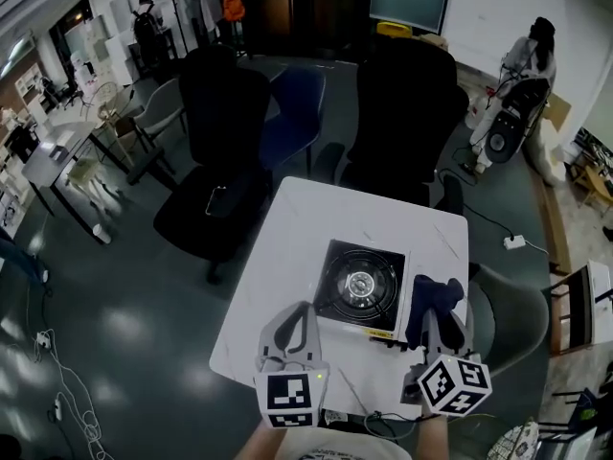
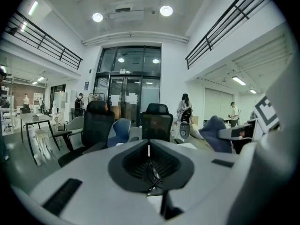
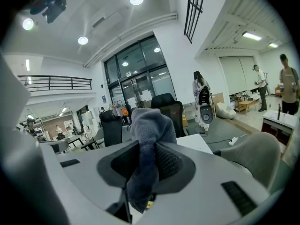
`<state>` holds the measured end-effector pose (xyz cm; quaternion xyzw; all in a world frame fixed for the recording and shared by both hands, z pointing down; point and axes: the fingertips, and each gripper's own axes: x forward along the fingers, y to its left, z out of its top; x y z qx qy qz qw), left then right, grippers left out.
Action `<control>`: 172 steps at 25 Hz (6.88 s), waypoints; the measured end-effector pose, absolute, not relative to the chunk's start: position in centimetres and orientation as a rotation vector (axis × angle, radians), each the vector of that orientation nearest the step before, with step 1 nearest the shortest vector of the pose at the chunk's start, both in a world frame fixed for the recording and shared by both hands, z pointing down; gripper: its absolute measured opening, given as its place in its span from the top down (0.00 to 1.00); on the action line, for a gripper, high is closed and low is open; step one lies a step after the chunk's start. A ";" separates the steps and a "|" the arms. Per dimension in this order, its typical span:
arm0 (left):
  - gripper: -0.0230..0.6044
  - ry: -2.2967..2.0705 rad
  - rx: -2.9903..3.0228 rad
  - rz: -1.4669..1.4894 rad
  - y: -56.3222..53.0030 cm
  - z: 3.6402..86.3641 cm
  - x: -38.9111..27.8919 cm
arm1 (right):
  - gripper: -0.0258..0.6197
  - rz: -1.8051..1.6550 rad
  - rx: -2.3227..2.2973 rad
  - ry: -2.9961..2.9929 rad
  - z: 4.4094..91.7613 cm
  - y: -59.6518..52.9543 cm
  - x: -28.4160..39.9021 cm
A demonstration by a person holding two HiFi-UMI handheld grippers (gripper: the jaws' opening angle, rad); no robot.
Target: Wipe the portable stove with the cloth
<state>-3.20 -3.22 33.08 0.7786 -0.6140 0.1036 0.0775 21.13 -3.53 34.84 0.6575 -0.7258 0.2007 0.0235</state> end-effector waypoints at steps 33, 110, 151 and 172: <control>0.93 -1.510 2.325 0.541 -17.8 43.0 -2.5 | 0.81 0.759 2.084 -1.838 45.6 -18.3 26.0; 0.93 -1.436 2.389 0.561 -4.1 42.4 0.4 | 0.81 0.922 1.849 -1.668 52.9 -0.7 24.2; 0.93 -1.620 2.238 0.491 -1.3 41.9 -6.6 | 0.81 0.881 1.467 -1.871 54.2 0.8 10.4; 0.93 -1.712 2.118 0.474 -2.3 42.9 -10.8 | 0.81 0.824 1.192 -2.024 54.1 -1.1 0.8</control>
